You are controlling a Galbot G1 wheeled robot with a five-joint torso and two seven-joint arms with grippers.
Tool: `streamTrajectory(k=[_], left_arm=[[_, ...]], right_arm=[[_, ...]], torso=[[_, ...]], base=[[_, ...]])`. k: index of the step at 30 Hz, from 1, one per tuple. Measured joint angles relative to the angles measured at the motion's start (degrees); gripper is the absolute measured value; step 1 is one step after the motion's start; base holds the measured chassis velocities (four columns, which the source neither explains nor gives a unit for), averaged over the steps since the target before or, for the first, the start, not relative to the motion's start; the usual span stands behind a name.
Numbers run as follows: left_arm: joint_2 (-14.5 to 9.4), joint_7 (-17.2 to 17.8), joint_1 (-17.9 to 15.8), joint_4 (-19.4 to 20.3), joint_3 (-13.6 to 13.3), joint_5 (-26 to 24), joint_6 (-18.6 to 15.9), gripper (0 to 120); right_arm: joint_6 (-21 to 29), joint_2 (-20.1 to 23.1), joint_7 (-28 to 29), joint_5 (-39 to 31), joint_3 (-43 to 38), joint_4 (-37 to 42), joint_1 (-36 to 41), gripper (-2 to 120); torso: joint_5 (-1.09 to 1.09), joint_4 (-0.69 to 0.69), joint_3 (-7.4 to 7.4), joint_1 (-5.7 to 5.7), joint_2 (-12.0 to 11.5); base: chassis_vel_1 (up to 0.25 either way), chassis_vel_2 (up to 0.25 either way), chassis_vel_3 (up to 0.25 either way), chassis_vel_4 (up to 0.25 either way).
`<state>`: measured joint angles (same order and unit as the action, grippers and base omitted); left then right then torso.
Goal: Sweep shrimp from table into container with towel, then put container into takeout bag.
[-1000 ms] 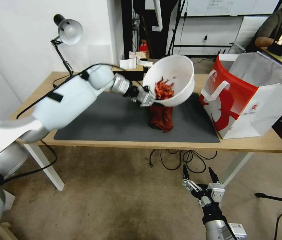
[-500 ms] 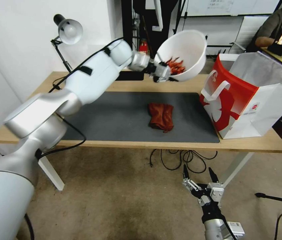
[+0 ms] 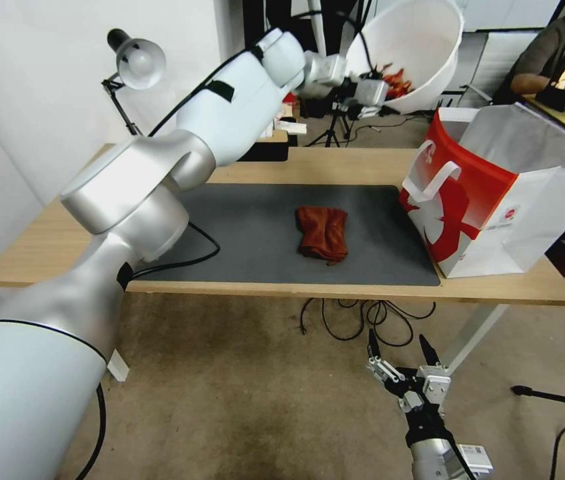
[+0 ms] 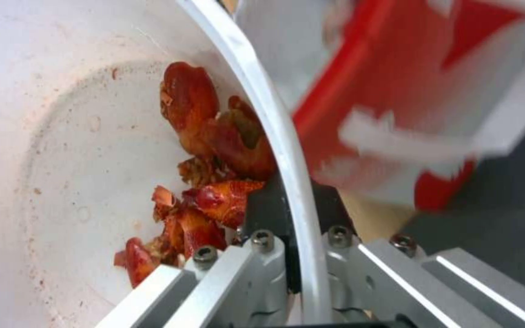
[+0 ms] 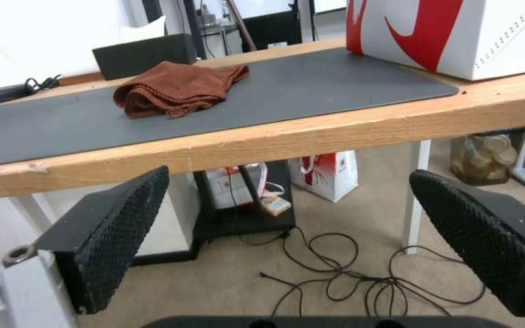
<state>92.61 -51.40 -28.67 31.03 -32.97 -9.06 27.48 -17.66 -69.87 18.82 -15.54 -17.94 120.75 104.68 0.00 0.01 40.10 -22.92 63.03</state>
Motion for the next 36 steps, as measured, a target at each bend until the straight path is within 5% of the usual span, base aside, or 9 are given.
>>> streamTrajectory(k=[6,10,18,26,36], left_arm=[[-0.1,1.0,-0.2,4.9,-4.1,-3.1,0.0,0],[-0.2,4.4,-1.2,9.0,-10.7,-9.1,-0.9,0],[-0.3,5.7,-2.5,13.7,-17.4,-12.5,-2.0,0],[-0.4,5.3,-4.6,15.9,-19.8,-13.5,-4.2,0],[-0.4,-1.6,-6.6,16.7,-22.3,-13.5,-6.1,0]], right_arm=[[-0.1,-0.3,-0.1,0.1,0.0,0.4,0.2,100],[-0.6,-0.8,-0.3,0.6,0.0,0.4,1.0,100],[-1.4,-1.8,-0.7,1.4,-0.2,0.8,2.1,100],[-1.5,-2.3,-0.8,1.9,-0.3,1.0,2.6,100],[-1.5,-2.6,-0.8,2.1,-0.5,1.3,2.8,100]], torso=[[0.01,-0.01,0.00,0.00,0.0],[0.01,-0.02,0.00,0.00,0.0],[0.01,-0.02,0.00,0.00,0.0],[0.00,-0.02,0.00,0.01,0.0],[0.00,-0.01,0.01,0.01,0.0]], base=[[0.000,0.000,0.000,0.000],[0.000,0.000,0.000,0.000],[0.000,0.000,0.000,0.000],[0.000,0.000,0.000,0.000],[0.000,0.000,0.000,0.000]])
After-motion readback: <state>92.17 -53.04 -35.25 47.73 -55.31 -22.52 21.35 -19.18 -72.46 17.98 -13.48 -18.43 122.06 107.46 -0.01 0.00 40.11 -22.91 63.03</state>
